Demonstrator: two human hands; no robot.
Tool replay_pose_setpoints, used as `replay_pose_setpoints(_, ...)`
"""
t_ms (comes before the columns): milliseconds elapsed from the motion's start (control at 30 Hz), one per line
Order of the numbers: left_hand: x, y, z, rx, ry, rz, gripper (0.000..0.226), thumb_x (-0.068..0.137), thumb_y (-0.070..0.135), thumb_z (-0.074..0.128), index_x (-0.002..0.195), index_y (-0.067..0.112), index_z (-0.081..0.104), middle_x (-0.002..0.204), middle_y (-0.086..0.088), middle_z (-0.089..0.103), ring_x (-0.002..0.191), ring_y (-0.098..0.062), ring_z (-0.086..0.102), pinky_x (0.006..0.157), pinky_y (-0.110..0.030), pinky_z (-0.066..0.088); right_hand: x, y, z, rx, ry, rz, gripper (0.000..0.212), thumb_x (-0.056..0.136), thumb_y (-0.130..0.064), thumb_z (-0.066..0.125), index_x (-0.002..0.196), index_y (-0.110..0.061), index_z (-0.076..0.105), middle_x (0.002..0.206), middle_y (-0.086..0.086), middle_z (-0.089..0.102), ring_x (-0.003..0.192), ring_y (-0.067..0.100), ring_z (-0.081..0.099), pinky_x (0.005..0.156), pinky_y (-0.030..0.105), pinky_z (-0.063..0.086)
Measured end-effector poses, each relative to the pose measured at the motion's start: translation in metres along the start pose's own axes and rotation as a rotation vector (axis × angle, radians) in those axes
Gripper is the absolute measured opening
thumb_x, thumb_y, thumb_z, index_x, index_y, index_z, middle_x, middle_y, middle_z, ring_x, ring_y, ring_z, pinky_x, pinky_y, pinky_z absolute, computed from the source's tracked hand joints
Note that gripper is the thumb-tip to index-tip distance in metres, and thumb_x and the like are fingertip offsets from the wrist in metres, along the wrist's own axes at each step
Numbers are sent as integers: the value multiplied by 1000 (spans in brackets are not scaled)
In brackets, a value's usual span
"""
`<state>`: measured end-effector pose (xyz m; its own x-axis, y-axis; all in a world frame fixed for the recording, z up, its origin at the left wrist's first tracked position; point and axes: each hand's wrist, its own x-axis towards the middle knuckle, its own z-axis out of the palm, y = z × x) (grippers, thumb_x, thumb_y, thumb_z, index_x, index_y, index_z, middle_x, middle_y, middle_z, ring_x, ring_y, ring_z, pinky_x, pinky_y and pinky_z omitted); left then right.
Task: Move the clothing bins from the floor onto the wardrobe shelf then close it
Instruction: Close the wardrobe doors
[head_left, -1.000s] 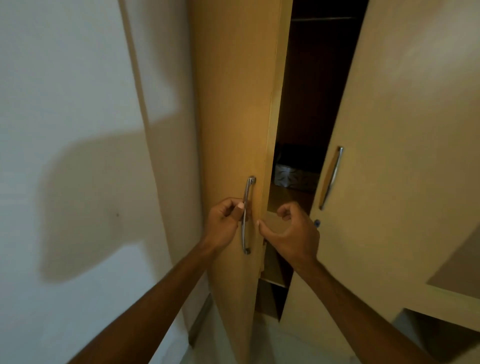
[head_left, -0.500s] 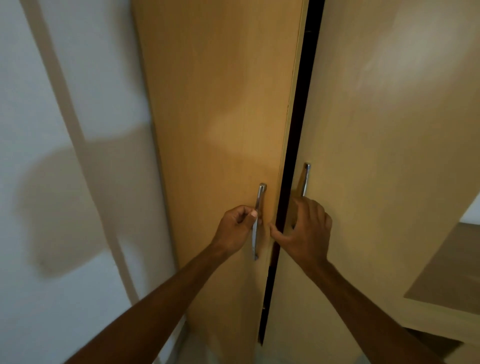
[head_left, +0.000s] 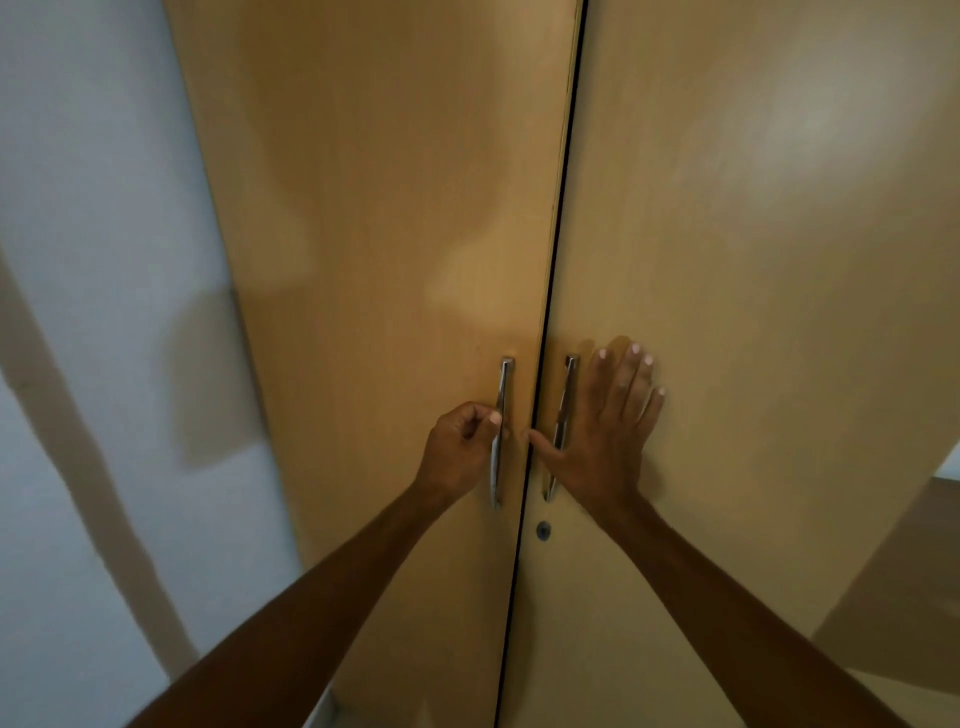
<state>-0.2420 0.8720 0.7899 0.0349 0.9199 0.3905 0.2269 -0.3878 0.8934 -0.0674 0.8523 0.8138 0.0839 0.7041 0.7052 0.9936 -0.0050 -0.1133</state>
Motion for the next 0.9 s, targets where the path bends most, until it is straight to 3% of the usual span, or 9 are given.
replay_pose_setpoints(300,30,-3,20,57,59,-8,17,96,21,56,87,13,68,82,0,70,79,-14,66,80,-36,54,30,10,16,-8,-52,-5,125,67,-80,52,151,-7,-5,157,27,-8,144,48,-8,111,69,5)
replay_pose_setpoints(433,34,-4,23,74,86,1,17,95,20,56,87,10,68,84,-4,71,82,-21,67,82,-38,54,32,9,20,20,-68,2,125,67,-80,52,151,-7,-4,157,27,-7,144,47,-9,110,71,6)
replay_pose_setpoints(500,33,-3,22,83,93,1,17,95,19,56,88,10,69,83,-1,71,82,-16,66,81,-35,53,31,9,20,26,-70,-5,126,67,-80,53,152,-8,-5,158,26,-7,144,47,-9,110,70,6)
replay_pose_setpoints(700,4,11,13,148,13,-28,23,97,25,53,114,21,69,110,11,69,101,1,63,90,-16,48,19,17,5,83,-120,-68,125,67,-77,56,152,-10,-7,159,22,-14,145,42,-15,112,68,3)
replay_pose_setpoints(900,-75,9,-16,409,137,-132,33,95,40,53,123,26,63,125,8,64,118,-9,56,97,-29,45,-34,26,2,307,-340,-204,117,74,-65,59,151,-20,-16,158,11,-26,145,30,-26,116,61,-1)
